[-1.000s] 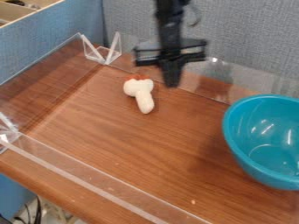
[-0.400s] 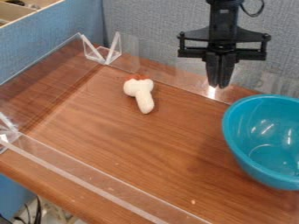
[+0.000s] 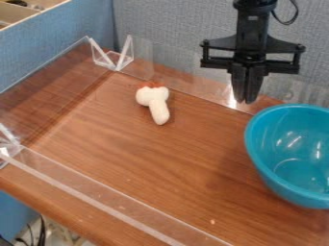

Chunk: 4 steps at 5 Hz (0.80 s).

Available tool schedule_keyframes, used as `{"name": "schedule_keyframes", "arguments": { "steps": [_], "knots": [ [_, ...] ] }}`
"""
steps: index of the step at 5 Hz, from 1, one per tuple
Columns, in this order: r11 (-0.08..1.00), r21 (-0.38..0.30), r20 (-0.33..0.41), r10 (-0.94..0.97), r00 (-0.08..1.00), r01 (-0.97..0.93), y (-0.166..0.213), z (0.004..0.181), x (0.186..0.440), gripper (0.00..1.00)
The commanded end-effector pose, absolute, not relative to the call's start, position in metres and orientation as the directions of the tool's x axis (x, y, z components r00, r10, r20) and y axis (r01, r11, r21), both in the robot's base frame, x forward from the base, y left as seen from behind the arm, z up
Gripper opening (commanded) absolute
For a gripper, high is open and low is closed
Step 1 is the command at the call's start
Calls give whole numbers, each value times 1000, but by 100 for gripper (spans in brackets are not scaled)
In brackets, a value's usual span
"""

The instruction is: Put the mushroom in the blue bowl

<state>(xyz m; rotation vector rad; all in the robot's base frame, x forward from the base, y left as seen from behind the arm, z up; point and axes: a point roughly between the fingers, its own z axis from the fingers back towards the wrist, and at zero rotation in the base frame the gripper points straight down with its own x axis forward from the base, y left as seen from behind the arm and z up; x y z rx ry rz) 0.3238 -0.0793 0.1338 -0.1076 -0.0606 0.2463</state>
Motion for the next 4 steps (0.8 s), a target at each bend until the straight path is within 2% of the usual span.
{"name": "schedule_keyframes", "arguments": {
  "steps": [1, 4],
  "knots": [
    [966, -138, 104, 234, 967, -219, -79, 156, 321, 0],
    [976, -125, 87, 188, 978, -176, -87, 150, 321, 0]
  ]
}}
